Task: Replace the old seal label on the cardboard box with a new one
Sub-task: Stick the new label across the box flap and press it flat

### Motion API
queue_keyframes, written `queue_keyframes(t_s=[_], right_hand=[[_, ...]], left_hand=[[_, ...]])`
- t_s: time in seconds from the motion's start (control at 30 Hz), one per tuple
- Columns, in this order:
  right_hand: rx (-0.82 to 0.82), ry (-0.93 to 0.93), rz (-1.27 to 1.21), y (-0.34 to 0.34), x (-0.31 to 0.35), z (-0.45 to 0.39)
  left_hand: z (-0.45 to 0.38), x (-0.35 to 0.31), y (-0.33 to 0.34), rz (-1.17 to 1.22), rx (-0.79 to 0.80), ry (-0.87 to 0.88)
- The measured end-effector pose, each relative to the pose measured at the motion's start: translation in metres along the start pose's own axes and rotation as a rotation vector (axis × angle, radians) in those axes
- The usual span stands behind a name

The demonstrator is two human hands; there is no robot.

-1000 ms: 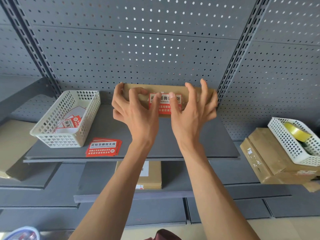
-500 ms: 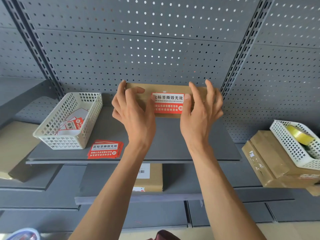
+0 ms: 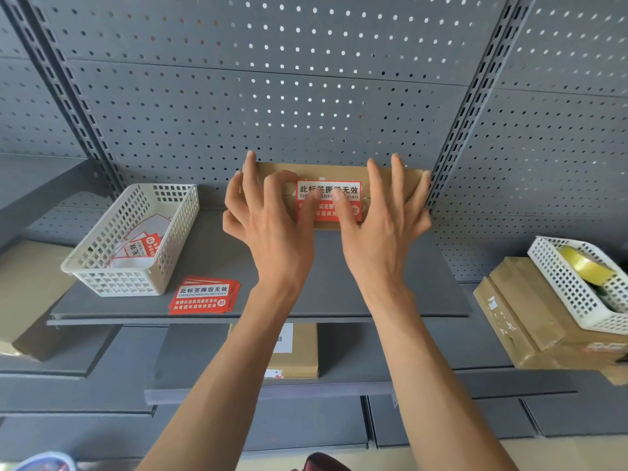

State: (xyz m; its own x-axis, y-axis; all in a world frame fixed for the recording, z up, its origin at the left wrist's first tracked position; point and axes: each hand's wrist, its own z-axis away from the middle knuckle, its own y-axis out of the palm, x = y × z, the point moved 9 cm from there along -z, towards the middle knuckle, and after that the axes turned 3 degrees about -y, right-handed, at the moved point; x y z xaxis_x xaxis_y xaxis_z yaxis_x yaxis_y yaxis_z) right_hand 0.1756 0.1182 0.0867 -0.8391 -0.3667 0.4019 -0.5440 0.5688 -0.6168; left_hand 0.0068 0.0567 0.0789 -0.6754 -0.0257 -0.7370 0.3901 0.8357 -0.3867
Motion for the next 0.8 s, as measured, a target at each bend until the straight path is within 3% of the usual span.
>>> queue_keyframes(t_s=[0.57,0.8], right_hand=[[-0.007,-0.04,-0.096,-0.001,-0.013,-0.003],[0.016,-0.023,-0.013,0.001,0.002,-0.001]], left_hand=[[0.001,0.0,-0.005,-0.037,-0.019,0.07],[0.003,-0.003,0.002,-0.093,-0.001,0.029]])
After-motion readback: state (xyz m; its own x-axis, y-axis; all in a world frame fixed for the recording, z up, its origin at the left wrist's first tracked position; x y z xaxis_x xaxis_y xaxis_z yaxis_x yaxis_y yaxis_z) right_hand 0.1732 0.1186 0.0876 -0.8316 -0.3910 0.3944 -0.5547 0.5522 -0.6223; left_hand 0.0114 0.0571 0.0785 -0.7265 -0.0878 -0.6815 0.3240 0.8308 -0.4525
